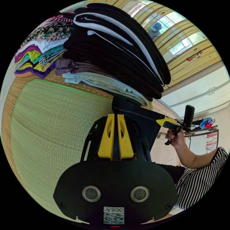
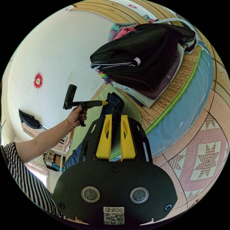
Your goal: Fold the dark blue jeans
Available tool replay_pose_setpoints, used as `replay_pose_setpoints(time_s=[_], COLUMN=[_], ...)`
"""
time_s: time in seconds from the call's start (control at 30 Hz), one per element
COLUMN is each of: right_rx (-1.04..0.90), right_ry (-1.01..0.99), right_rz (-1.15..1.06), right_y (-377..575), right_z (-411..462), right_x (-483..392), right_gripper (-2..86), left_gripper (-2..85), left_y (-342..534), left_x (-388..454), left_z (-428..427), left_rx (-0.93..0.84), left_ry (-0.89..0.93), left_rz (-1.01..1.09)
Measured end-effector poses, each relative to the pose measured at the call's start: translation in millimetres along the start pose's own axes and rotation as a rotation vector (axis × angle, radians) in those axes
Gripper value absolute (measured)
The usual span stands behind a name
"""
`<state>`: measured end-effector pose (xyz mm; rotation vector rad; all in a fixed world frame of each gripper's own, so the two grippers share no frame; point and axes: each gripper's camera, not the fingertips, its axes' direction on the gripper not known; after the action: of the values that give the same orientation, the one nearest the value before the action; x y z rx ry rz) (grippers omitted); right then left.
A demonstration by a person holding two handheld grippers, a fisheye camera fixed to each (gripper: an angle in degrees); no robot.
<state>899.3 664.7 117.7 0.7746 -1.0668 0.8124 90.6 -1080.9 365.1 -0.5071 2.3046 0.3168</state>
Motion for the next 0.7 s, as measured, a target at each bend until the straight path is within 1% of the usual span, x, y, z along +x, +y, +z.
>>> replay_pose_setpoints(time_s=[0.2,0.4,0.57,0.7], right_rx=[0.006,-0.040,-0.145,-0.238], right_ry=[-0.065,-0.138,-0.224,-0.274], right_rz=[-0.138,-0.284,-0.450,-0.544], right_y=[14.5,40.8,77.1,109.2], right_z=[-3.7,14.5,54.6,95.1], right_x=[-68.4,-150.6,-236.5,-287.0], right_gripper=[6.5,6.5,6.5,6.5], left_gripper=[1.9,1.3,1.2,1.2], left_y=[47.7,126.3,218.5,282.6], left_x=[-1.1,-7.3,-21.7,-37.4], left_z=[-57.5,-113.3,-158.2,-178.1], left_rx=[0.121,0.256,0.362,0.392], left_ry=[0.032,0.053,0.045,0.036], left_rz=[0.018,-0.020,-0.103,-0.177])
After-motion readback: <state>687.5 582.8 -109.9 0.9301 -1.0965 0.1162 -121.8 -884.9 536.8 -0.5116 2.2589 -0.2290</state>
